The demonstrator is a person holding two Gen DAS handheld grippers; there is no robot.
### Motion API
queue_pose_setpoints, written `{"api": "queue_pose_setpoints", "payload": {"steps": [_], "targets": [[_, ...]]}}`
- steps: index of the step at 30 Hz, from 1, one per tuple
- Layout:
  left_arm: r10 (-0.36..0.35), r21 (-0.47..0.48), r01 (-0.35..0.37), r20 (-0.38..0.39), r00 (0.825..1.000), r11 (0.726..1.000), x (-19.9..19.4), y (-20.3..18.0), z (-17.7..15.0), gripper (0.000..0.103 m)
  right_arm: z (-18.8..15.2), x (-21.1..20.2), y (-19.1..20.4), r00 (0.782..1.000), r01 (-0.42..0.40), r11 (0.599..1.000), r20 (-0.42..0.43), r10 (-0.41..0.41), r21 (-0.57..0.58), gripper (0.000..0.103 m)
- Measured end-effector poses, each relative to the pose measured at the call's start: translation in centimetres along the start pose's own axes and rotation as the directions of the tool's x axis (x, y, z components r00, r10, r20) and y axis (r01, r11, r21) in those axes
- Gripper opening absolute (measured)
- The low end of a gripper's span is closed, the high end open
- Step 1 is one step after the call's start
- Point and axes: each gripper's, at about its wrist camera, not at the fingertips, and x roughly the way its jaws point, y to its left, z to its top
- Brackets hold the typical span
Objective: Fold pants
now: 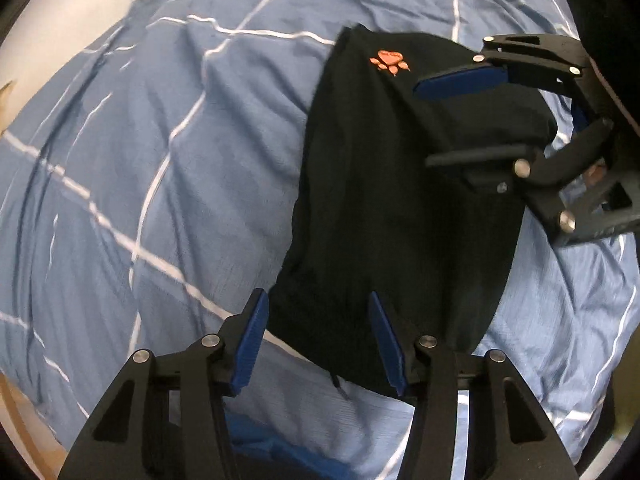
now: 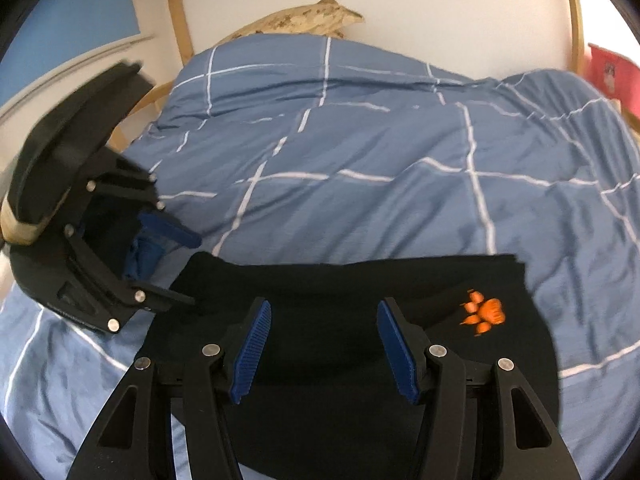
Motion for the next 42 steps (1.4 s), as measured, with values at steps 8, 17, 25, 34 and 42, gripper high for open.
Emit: {"api": "queue_pose_setpoints", "payload": {"steps": [8, 17, 25, 34, 42], "targets": [[-0.055, -0.026, 0.052, -0.108, 0.993, 0.998, 3.5, 1.3, 0.9, 0.044, -0.9, 1.3, -0.9, 1.0, -0.011, 0.999, -0.009, 0.012, 0.05, 0.056], [-0.024, -0.17, 0.009, -0.082, 0.996, 0.985, 1.0, 3.0, -0.8, 0.019, -0.5, 2.0, -2.1, 0.999, 0.032, 0.998, -0.01, -0.031, 0.061, 0.056], [0.078, -0.222, -0.129, -0.226, 0.971, 0.966, 3.7, 2.8, -1.6, 0.021, 1.1, 3.6, -4.8, 0.993, 0.115, 0.988, -0.048, -0.111, 0.106, 0.056], [0.134, -0.27, -0.185, -0.199, 0.971, 0.945, 1.9, 1.6, -0.9, 0.025, 1.5, -0.1, -9.7, 0.931, 0.366, 0.931, 0.009, -0.366, 0.001, 0.056], [0.169, -0.33, -0.248, -0.249, 0.954, 0.911, 2.2, 0.5, 0.6, 0.026, 2.7, 2.5, -12.7, 0.97, 0.227, 0.97, -0.07, -0.233, -0.085, 0.055]]}}
